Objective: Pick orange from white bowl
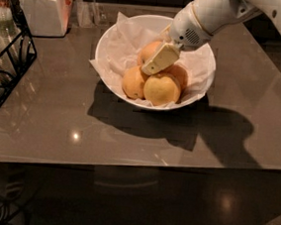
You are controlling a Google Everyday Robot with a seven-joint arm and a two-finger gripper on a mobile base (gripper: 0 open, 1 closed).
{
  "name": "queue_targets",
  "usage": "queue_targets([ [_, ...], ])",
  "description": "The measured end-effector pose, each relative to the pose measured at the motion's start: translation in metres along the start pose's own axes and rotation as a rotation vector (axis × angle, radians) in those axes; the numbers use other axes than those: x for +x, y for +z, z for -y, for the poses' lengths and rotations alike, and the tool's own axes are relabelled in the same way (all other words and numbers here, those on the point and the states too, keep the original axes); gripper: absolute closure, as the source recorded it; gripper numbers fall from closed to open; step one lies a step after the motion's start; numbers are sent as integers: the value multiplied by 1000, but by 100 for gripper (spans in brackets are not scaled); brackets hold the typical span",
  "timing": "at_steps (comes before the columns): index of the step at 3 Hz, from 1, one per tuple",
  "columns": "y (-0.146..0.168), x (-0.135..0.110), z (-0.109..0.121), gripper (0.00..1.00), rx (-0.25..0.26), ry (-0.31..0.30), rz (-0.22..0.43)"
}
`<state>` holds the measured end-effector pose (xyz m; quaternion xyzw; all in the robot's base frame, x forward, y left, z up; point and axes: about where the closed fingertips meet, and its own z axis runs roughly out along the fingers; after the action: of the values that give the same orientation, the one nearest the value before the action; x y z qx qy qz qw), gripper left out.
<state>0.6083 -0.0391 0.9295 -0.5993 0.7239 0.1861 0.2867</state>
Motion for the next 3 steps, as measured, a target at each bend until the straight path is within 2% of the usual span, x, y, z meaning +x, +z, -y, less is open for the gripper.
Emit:
queue_targets([
  [1,-3,-1,-3,72,40,-37,17],
  [2,-19,-23,-19,96,59,-115,81],
  [3,-51,-47,-57,100,53,-213,147],
])
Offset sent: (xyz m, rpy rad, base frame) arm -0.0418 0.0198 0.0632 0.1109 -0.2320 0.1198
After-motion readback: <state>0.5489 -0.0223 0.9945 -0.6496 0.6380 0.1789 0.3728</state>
